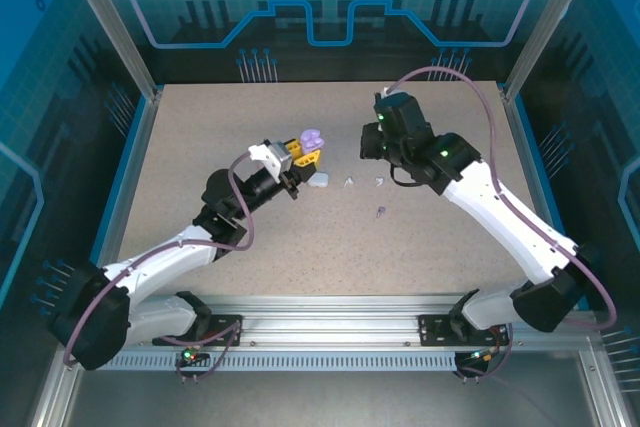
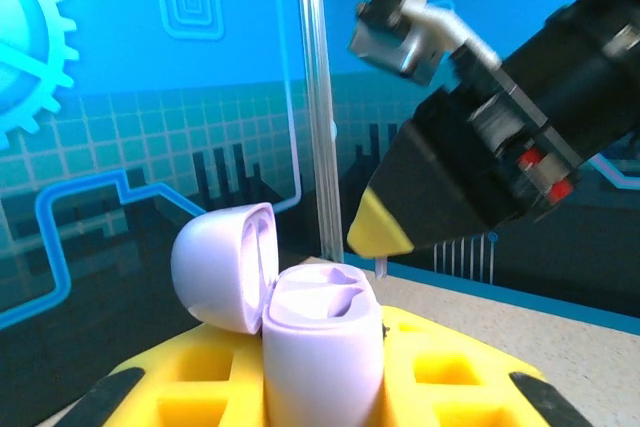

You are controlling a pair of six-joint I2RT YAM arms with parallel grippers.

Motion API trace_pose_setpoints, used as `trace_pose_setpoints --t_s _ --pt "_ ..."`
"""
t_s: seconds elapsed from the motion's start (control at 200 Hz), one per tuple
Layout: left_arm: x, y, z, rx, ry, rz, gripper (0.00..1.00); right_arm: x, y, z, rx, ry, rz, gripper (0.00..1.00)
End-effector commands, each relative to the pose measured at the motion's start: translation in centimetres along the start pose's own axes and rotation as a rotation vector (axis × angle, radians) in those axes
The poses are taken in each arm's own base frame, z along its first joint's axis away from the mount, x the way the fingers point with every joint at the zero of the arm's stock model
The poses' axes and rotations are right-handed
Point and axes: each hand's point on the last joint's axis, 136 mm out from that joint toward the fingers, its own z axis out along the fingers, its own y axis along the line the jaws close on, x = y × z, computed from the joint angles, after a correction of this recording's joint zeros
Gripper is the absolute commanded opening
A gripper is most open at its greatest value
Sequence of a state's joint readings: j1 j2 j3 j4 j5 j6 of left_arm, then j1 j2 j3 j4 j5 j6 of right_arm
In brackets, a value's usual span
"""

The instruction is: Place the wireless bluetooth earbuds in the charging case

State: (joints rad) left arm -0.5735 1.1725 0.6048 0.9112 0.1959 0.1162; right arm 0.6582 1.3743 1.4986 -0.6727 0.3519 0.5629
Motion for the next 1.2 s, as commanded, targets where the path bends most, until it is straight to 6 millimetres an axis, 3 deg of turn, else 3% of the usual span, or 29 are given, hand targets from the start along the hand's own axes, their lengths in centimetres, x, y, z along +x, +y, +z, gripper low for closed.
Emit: trace_pose_setpoints --t_s 0.0,0.215,0.415,0.73,1.196 --pt "-2.1 0.8 0.1 -0.060 -0.095 0.084 0.00 -4.2 3.3 -3.6 -0.177 -0.155 -0.081 0.08" --pt "-2.8 1.3 1.0 -0.077 -0.122 0.125 0.00 -5.9 7.8 -8.1 -0.403 -0.296 -0.208 0.08" --pt "-3.2 1.0 1.8 -0.051 -0.132 0.118 0.00 -5.8 11.0 -10.2 -0.524 -0.334 -0.303 0.08" --pt "-3.4 0.0 2.2 -0.020 -0.126 0.123 0.00 -4.0 12.9 -8.6 -0.497 -0.278 -0.403 0.08" --pt "-3.5 -0.3 2.0 -0.015 -0.118 0.129 0.00 -2.8 11.9 -6.2 -0.398 -0.228 -0.428 0.06"
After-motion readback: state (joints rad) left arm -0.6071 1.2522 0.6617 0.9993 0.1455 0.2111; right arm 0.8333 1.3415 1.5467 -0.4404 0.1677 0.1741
